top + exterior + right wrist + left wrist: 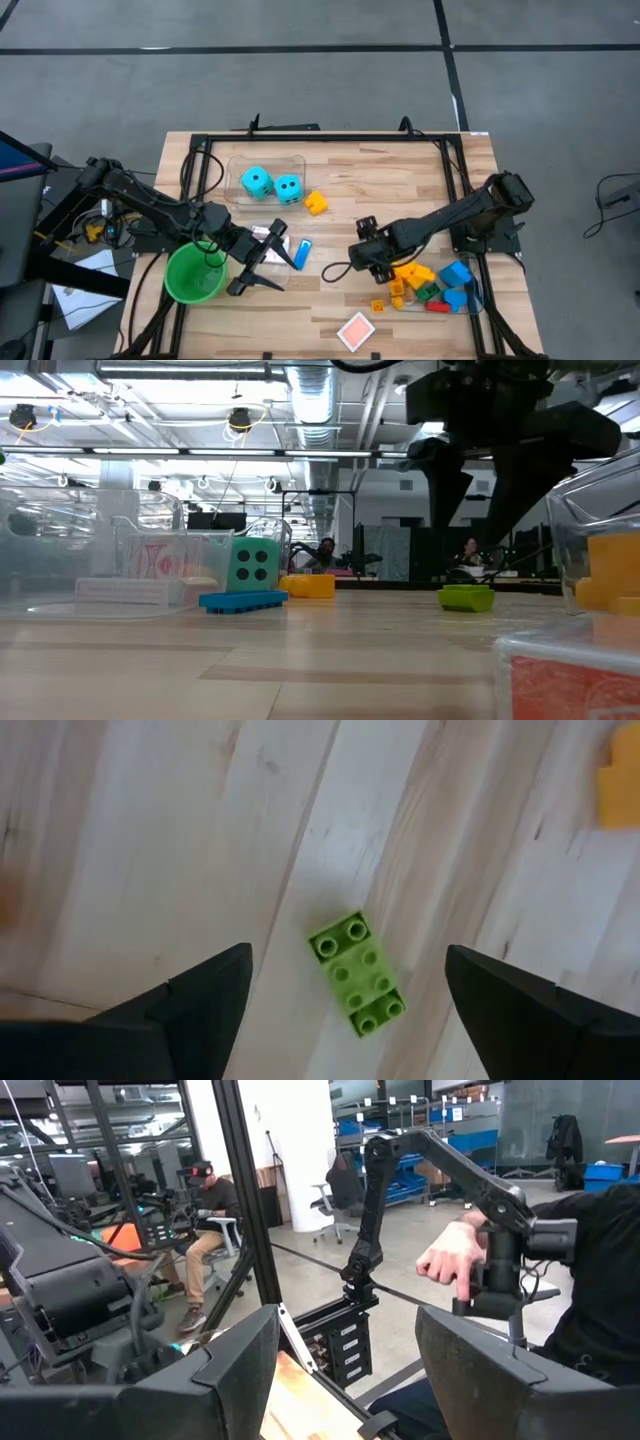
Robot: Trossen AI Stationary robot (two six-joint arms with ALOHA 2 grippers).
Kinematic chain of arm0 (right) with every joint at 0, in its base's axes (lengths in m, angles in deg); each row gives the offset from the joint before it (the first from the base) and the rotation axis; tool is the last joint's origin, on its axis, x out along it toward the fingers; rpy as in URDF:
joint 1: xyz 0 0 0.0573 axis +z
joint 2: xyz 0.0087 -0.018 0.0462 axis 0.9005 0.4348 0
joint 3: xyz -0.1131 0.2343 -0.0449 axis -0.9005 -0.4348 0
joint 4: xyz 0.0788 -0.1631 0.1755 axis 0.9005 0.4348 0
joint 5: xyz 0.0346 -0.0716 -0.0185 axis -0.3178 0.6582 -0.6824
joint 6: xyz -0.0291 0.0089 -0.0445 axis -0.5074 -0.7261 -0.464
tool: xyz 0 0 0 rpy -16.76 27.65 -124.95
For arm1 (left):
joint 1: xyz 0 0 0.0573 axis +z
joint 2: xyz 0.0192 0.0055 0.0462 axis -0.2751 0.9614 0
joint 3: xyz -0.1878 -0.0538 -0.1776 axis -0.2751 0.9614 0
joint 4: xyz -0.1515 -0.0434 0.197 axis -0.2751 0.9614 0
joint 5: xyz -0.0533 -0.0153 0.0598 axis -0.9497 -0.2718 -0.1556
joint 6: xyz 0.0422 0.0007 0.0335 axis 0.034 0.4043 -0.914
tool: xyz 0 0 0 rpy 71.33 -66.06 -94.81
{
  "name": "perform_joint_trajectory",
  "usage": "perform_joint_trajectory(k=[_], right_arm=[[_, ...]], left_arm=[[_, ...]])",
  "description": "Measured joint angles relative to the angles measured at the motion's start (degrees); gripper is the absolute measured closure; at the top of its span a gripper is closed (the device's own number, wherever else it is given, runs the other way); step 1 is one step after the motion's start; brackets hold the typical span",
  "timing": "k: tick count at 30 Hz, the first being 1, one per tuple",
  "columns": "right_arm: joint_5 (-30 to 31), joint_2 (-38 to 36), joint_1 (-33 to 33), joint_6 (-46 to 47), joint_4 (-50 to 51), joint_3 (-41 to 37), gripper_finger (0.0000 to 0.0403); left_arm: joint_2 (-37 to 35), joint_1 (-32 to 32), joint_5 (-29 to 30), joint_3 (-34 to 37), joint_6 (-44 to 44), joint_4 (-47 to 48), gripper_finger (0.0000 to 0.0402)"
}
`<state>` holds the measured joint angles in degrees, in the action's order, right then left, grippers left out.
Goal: Pick & Place Toys
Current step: Put the light green game piece into the bottom right transparent bin
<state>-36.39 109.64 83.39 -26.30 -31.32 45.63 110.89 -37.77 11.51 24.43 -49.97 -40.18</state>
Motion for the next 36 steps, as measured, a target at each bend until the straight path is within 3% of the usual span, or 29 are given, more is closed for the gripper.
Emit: perform_joint_trajectory(k=[7,20,28,33,36], right_arm=[[-0.13,3.66,-2.11,0.42,5.67,6.19,0.0079],[0.89,3.85,-2.32,1.95,10.71,14.34,0.0079],[6.1,3.78,-3.14,12.68,16.38,14.43,0.0079],[0.1,3.67,-2.25,2.37,15.45,13.61,0.0079],[0.46,3.7,-1.15,-1.94,14.65,12.05,0.0079]], left_arm=[[0.0,0.0,0.0,-0.02,0.0,-0.18,0.017],[0.0,0.0,0.0,-0.02,0.02,-0.18,0.017],[0.0,0.0,0.0,-0.02,0.02,-0.18,0.017],[0.0,0.0,0.0,-0.02,0.02,-0.17,0.017],[0.0,0.0,0.0,-0.02,0.02,-0.17,0.017]])
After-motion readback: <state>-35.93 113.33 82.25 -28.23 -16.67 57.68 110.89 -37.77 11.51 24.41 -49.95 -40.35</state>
